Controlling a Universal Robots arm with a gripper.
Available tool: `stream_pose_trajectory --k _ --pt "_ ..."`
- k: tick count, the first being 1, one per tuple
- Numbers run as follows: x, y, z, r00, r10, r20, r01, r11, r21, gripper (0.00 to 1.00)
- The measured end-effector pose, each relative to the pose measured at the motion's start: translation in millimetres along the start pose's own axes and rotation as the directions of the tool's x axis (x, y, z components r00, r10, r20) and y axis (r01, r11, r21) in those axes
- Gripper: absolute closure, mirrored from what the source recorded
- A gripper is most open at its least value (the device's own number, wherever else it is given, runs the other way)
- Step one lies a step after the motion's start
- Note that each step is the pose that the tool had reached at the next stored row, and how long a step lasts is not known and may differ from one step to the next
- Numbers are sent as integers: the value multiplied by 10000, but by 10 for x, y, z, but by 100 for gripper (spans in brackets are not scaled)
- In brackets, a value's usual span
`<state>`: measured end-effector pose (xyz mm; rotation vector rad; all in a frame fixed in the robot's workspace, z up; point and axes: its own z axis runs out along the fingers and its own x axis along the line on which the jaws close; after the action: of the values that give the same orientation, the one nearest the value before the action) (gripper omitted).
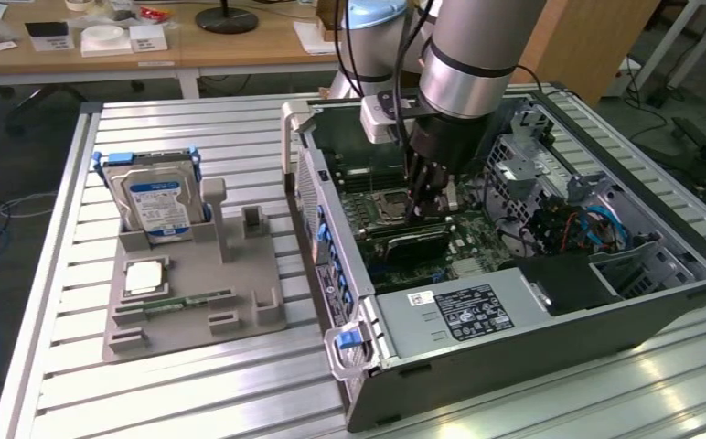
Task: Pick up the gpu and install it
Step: 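Press down on the gpu until it lock into place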
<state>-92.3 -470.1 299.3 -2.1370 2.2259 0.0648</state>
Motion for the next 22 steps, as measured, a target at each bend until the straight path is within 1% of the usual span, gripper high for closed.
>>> stream_pose_trajectory --k 9,13,16,20,22 --pt "-1 -3 7 10000 -1 4 1 10000 -1 89" --pt "-2 -37 16 10000 -1 6 1 10000 0 89" --pt "-4 -36 63 10000 0 5 0 10000 0 89" --pt "-9 -35 68 10000 1 5 -1 10000 0 89" --pt "-35 -34 76 10000 2 6 -2 10000 0 89"
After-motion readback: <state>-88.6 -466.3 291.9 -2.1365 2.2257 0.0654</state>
